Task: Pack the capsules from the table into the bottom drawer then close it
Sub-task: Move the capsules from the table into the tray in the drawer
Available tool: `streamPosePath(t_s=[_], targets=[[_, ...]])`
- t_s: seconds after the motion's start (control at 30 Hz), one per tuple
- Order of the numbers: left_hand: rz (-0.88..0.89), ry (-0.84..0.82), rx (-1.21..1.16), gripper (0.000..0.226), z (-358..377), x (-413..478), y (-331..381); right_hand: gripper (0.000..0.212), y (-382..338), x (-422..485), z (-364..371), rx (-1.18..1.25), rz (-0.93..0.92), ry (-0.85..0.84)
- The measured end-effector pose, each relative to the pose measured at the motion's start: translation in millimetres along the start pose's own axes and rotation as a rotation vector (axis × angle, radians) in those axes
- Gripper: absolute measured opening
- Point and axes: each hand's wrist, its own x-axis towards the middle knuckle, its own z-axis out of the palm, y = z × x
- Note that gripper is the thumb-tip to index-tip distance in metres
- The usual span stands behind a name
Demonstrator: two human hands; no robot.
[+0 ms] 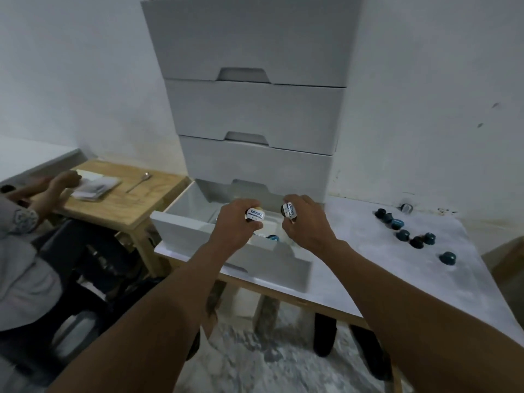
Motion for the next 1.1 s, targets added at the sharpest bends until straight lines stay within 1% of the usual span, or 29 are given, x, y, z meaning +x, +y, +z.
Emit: streamPosePath(t_s=[0.17,0.27,0.37,0.43,0.53,0.6,0.67,0.73,0.83,0.97,1.1], targets=[[0.033,-0.051,0.029,0.045,-36,17,-38,0.042,-34,16,38,-0.005,-0.012,-0.006],[0.011,-0.070,0.004,0.050,-46,24,-56,0.046,-42,25,58,0.004,0.012,-0.008],[0.005,-0.097,-0.013,0.047,-47,33,-71,0.037,-44,38,73,-0.015,0.010,-0.031],[-0.001,-0.127,-0.036,0.046,-45,46,-81,0.035,-40,52,85,-0.023,0.000,-0.040],[-0.018,-0.159,-0.053,0.047,-45,60,-90,0.039,-37,65,94,-0.024,-0.010,-0.046],[-0.033,-0.188,-0.068,0.048,-42,74,-96,0.042,-32,76,102,0.020,0.017,-0.056],[-0.041,-0.215,-0.046,0.045,-36,92,-106,0.036,-25,92,111,0.039,0.055,-0.073],[-0.045,-0.265,-0.017,0.044,-32,109,-117,0.031,-16,106,120,0.023,0.083,-0.106],[-0.048,-0.327,0.017,0.046,-24,133,-131,0.031,-3,124,135,0.017,0.104,-0.175],[-0.065,-0.397,0.032,0.047,-10,159,-146,0.040,16,141,156,0.079,0.205,-0.265],[-0.046,-0.526,0.072,0.047,6,172,-159,0.039,26,143,174,0.079,0.239,-0.296]])
